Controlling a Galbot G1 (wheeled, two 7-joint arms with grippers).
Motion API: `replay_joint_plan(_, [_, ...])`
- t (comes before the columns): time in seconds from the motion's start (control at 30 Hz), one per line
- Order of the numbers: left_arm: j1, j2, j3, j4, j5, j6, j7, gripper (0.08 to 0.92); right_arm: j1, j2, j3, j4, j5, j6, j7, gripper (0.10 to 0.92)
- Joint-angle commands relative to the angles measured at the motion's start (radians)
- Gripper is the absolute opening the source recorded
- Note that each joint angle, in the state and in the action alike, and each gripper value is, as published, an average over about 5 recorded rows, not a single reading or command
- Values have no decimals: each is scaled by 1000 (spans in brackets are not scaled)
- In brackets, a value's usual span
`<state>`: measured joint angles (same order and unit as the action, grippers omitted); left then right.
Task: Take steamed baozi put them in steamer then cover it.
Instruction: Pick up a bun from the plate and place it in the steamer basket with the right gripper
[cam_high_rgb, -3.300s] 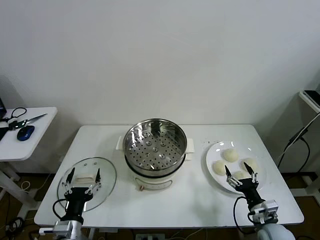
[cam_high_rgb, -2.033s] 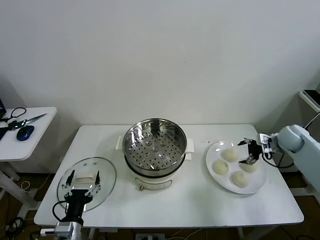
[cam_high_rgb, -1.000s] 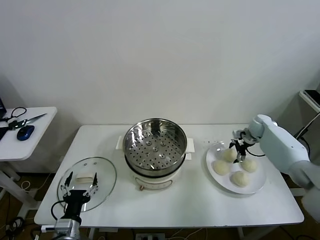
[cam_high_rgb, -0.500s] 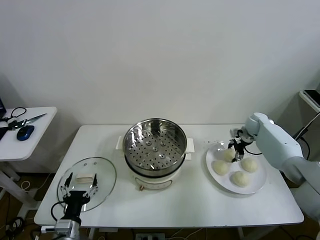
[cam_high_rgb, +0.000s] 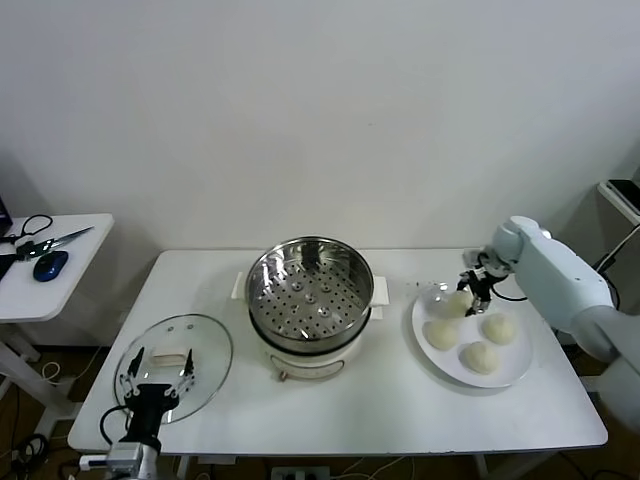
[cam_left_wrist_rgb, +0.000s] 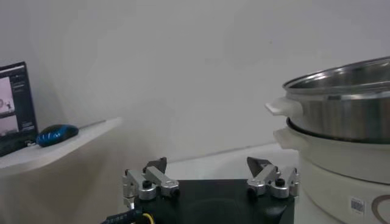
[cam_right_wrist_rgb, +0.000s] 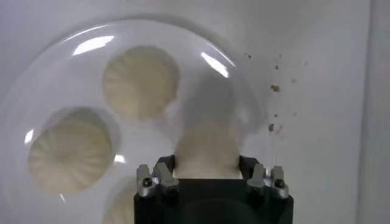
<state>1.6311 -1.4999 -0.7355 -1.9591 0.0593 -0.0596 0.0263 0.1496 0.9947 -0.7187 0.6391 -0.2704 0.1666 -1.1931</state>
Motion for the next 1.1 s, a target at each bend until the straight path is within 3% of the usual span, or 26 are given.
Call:
replay_joint_plan(0.03, [1, 1, 2, -4, -2, 18, -7, 823, 278, -20, -287, 203, 115, 81, -34, 687])
replay_joint_plan(0.27, [6, -3, 11, -21, -14, 37, -12, 823, 488, 107, -438, 284, 185, 202, -53, 689])
replay_joint_plan(0.47, [20, -7, 15, -26, -20, 35, -12, 823, 521, 273, -444, 310, 150, 290, -48, 695])
replay_joint_plan(0.7, [38, -6, 15, -40, -25, 37, -13, 823, 441, 391, -420, 352, -1, 378, -34, 692])
replay_joint_plan(1.1, [44, 2, 7, -45, -39, 45, -7, 823, 269, 514, -362, 269, -300, 473, 59, 695])
